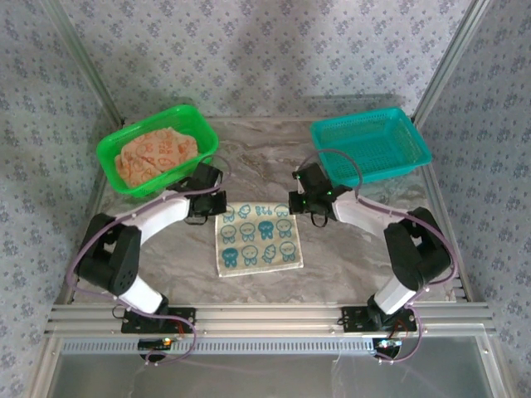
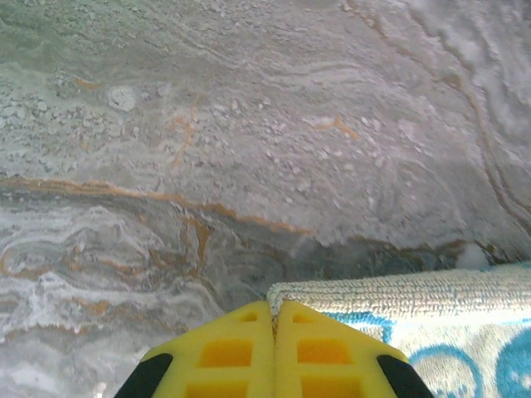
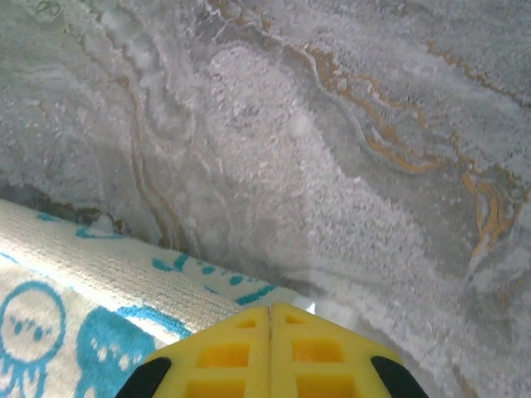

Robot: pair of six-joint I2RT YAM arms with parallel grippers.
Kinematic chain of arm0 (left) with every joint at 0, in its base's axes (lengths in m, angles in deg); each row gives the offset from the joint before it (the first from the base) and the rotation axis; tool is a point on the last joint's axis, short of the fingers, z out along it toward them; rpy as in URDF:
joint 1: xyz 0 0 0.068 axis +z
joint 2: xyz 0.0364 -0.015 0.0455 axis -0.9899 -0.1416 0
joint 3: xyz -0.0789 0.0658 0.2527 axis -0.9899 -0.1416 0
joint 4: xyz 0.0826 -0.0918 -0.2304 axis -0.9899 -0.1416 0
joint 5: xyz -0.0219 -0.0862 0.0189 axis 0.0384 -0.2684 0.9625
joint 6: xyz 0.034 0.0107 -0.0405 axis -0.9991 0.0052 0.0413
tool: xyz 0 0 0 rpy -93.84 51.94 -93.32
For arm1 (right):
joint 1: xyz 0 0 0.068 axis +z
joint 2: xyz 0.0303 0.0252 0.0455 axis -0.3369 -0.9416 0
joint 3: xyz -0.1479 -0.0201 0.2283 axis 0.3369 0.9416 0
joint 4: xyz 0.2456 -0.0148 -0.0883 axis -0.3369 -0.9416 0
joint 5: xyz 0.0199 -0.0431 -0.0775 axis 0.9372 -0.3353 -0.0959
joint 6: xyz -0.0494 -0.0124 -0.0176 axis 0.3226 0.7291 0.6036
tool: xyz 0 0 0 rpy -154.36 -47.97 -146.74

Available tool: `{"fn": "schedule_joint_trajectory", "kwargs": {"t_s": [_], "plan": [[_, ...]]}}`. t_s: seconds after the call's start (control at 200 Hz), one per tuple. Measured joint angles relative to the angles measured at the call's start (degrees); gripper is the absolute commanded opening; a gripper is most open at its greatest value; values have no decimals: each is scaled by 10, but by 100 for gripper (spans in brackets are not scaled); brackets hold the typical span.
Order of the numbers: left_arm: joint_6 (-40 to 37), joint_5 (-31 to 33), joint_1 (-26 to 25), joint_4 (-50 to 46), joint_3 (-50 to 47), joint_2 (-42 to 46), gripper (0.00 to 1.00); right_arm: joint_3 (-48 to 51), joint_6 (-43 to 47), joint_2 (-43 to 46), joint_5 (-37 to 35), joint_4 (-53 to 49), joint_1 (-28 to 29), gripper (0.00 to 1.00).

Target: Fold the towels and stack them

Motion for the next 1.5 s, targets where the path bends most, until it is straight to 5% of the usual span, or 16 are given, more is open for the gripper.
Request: {"fn": "schedule_joint_trajectory", "kwargs": {"t_s": [0.485, 0.969, 1.499], "plan": [[9, 116, -136, 51, -160, 184, 0, 137, -7, 149, -49, 27, 62, 0], [81, 244, -288, 6, -223, 300, 0, 234, -48, 274, -107, 23, 145, 0], [130, 243, -335, 14, -290, 363, 0, 277, -81, 281, -136, 43, 181, 0]]}}
